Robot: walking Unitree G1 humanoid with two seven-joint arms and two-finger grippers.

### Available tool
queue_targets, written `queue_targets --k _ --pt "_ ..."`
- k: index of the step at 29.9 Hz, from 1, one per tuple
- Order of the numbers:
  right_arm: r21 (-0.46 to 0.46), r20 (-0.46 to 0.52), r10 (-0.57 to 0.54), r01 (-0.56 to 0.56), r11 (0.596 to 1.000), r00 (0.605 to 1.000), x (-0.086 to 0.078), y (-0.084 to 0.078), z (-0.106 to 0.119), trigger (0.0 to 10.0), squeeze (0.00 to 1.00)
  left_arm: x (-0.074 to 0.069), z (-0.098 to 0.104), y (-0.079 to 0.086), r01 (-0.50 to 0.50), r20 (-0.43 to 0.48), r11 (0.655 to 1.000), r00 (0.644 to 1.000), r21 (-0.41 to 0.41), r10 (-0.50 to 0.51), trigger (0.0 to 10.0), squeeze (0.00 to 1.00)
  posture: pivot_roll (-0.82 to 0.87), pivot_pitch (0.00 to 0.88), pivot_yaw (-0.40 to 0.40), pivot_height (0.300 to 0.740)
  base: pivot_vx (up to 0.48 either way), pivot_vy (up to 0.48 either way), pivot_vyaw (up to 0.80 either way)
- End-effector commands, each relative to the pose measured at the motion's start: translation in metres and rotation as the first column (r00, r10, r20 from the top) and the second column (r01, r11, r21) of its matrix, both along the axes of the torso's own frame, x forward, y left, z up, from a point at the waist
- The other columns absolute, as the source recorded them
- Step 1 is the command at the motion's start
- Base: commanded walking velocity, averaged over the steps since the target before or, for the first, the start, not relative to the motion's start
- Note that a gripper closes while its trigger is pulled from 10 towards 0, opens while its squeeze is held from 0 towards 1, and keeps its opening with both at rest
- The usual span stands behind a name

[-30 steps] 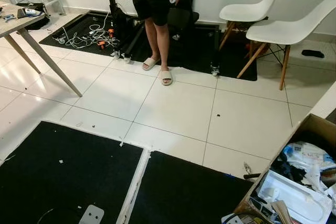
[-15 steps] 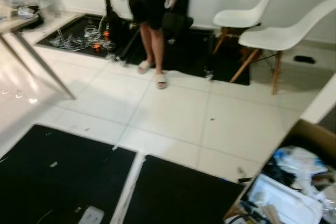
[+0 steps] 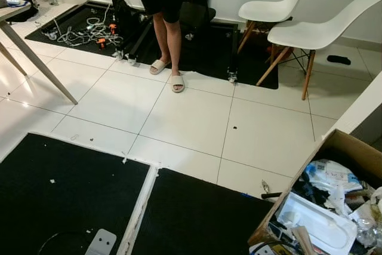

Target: Picking trash to rubbish bin

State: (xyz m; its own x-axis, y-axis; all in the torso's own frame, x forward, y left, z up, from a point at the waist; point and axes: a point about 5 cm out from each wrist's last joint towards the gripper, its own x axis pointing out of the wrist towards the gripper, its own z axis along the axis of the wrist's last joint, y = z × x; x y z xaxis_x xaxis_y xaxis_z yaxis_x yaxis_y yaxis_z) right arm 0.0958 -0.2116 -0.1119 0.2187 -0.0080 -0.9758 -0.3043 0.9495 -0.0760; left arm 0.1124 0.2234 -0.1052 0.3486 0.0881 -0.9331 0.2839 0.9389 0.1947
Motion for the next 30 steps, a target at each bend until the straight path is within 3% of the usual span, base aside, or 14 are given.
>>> queue_targets --k 1,18,30 --pt "0.020 -0.001 0.003 -0.003 1.000 1.000 -0.0007 0.0055 -0.0010 10.0 0.00 -0.0020 0.0000 0.0024 0.000 -0.004 1.000 1.000 0.002 0.000 10.0 0.00 0.10 0.017 0.016 0.740 0.300 0.000 0.00" --pt "0.023 -0.007 0.000 0.000 1.000 1.000 -0.0030 0.0092 -0.0022 10.0 0.00 -0.0015 0.0004 0.0029 0.000 0.008 1.000 1.000 0.000 0.000 10.0 0.00 0.10 0.029 0.026 0.740 0.299 0.000 0.00" --pt "0.015 -0.005 0.000 0.000 1.000 1.000 -0.0027 0.0095 -0.0023 10.0 0.00 0.0012 0.0008 0.0005 0.013 0.022 1.000 1.000 -0.001 -0.013 10.0 0.00 0.10 0.029 0.026 0.740 0.000 0.000 0.00"
